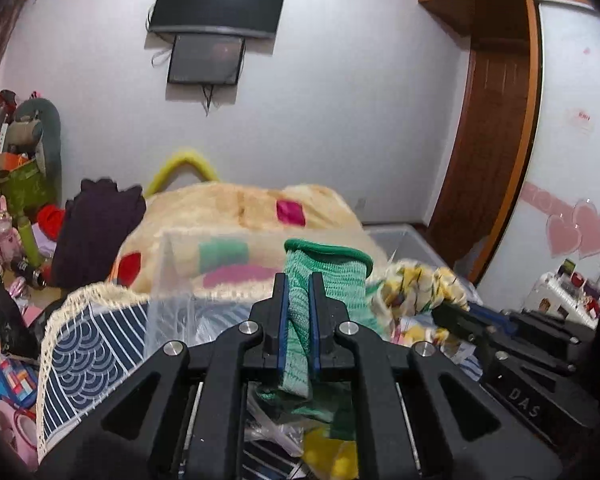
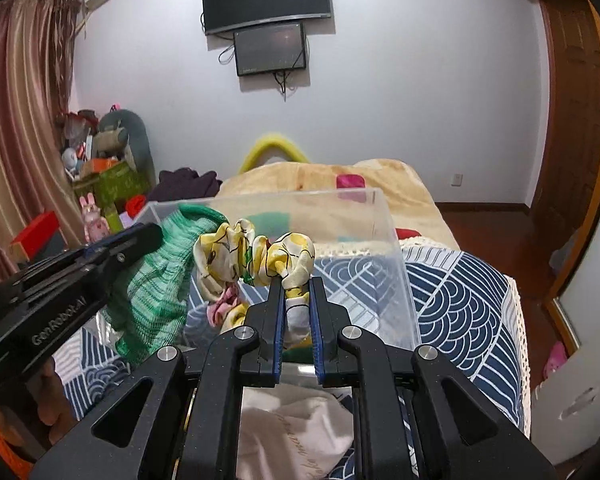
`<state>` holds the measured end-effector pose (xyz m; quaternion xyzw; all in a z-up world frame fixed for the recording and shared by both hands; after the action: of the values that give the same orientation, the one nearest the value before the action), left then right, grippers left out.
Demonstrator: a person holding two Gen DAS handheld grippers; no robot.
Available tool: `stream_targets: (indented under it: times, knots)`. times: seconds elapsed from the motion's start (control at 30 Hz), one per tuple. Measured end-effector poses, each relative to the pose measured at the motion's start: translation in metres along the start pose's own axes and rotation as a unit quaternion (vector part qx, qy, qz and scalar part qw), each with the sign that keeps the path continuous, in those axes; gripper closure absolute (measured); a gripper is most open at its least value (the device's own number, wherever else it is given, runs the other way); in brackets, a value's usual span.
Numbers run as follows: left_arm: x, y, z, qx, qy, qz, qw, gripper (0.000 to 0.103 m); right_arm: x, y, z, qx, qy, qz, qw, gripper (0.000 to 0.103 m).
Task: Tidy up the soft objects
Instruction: 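Open both tools to drop the cloth and glove into the box, then grasp the white drawstring pouch with the right tool while the left tool grasps the black-trimmed white cloth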
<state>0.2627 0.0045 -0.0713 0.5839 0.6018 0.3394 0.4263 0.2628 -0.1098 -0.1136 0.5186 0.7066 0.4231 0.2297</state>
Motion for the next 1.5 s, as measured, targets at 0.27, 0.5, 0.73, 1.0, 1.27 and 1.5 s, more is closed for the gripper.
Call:
stream_targets:
  times: [0.27, 0.5, 0.73, 1.0, 1.27, 1.5]
  knots:
    - [0.000, -0.021, 0.007, 0.039, -0.005, -0.007, 0.9992, 0.085, 0.000, -0.004, -0.009, 0.000, -0.001, -0.014, 1.000, 0.037]
    - [0.000, -0.014, -0.012, 0.025, -0.012, -0.011, 0.9996, 0.044, 0.000, 0.004, -0.029, -0.026, -0.003, -0.016, 1.000, 0.029]
    - [-0.006, -0.007, -0.043, 0.000, -0.007, 0.017, 0.9998, 0.022, -0.004, 0.000, -0.046, -0.037, -0.002, -0.017, 0.999, 0.025]
    - [-0.003, -0.038, -0.062, 0.015, 0.004, 0.040, 0.9991, 0.002, -0.014, -0.031, -0.042, -0.012, -0.021, -0.019, 1.000, 0.024]
    - [0.013, -0.094, -0.049, 0.088, 0.024, 0.057, 0.9943, 0.002, -0.022, -0.062, -0.025, 0.037, -0.024, -0.012, 0.999, 0.024]
    - [0.021, -0.130, -0.044, 0.131, -0.005, 0.039, 0.9906, 0.002, -0.013, -0.077, -0.013, 0.064, 0.002, -0.005, 0.998, 0.024]
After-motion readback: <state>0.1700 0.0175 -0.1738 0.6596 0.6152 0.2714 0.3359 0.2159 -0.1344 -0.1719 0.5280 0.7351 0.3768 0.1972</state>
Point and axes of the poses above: each gripper's, at about its wrist camera, not at the fingertips, and z roughly the way its jaws point, x to its left, y to its top, the point moved 10 cm from there along z, roughly the way its jaws point, and after that the axes turned 3 degrees about z, right-handed, at the moved point
